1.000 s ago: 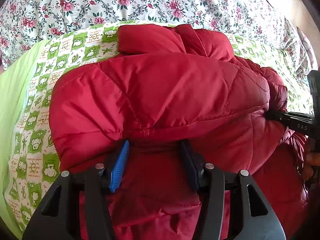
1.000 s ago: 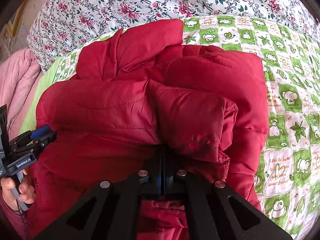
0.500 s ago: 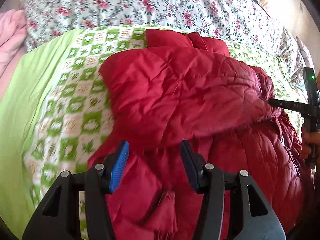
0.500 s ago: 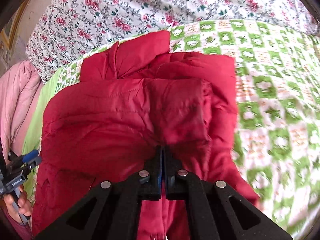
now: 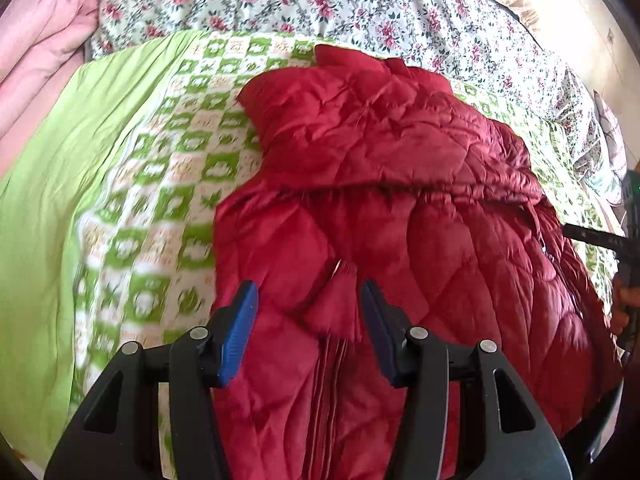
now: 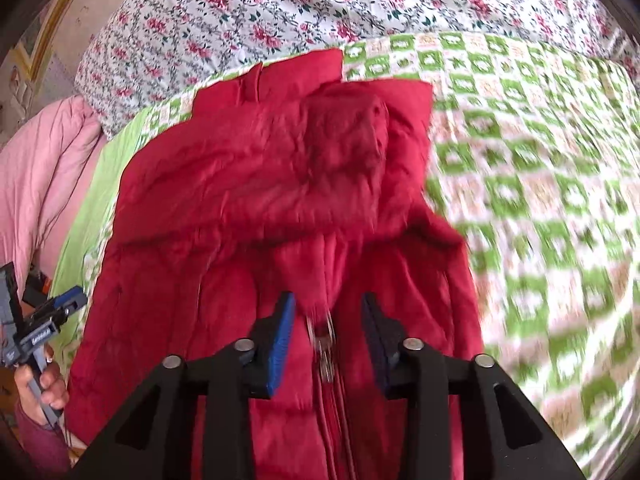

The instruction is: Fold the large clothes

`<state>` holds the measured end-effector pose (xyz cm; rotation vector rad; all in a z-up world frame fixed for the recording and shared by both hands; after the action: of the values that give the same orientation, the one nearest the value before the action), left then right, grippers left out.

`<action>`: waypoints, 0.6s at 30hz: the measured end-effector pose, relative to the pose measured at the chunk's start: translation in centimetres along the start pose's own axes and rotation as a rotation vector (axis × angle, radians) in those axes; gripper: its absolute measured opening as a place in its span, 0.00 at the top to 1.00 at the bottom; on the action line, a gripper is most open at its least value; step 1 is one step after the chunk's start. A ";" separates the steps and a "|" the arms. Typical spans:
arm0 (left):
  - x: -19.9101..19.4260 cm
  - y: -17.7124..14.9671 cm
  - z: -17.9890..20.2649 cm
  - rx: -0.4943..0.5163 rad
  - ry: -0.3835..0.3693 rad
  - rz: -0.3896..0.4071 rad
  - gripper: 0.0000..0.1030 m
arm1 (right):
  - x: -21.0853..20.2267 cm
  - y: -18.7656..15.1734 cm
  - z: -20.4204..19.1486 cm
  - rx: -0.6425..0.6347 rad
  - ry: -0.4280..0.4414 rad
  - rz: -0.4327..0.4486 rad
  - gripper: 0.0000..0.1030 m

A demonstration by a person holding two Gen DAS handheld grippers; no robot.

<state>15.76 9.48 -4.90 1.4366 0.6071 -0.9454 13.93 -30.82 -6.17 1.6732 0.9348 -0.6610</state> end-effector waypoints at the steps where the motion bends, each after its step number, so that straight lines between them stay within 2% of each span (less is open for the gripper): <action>1: -0.2 -0.4 -0.2 -0.006 0.002 -0.004 0.49 | -0.6 -0.6 0.1 -0.004 -0.004 -0.004 0.52; 2: -0.6 -1.0 -0.6 -0.012 0.003 -0.006 0.49 | -1.0 -1.1 0.3 -0.007 -0.006 -0.006 0.47; 4: -1.0 -1.8 -1.1 -0.019 0.004 -0.011 0.49 | -2.5 -2.6 0.6 -0.015 -0.019 -0.011 0.44; 8: -1.7 -3.5 -1.8 -0.024 0.017 -0.033 0.49 | -4.6 -5.5 1.3 -0.064 -0.105 -0.036 0.33; 11: -2.2 -4.8 -2.1 -0.025 0.020 -0.054 0.49 | -5.5 -8.1 1.7 -0.086 -0.142 -0.074 0.32; 18: -3.2 -7.6 -2.9 -0.034 0.015 -0.096 0.49 | -6.6 -12.9 2.1 -0.083 -0.134 -0.156 0.32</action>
<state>8.31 13.69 -6.57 1.3960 0.7057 -0.9958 -0.42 -32.78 -8.21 1.4741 0.9893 -0.8177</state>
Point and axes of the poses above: each gripper's, at about its wrist camera, not at the fingertips, and x roughly the way its jaws point, z to its right, y to its top, the point moved 4 cm from there along x, roughly the way its jaws point, and after that the axes turned 2 degrees about y, right-handed, at the moved point
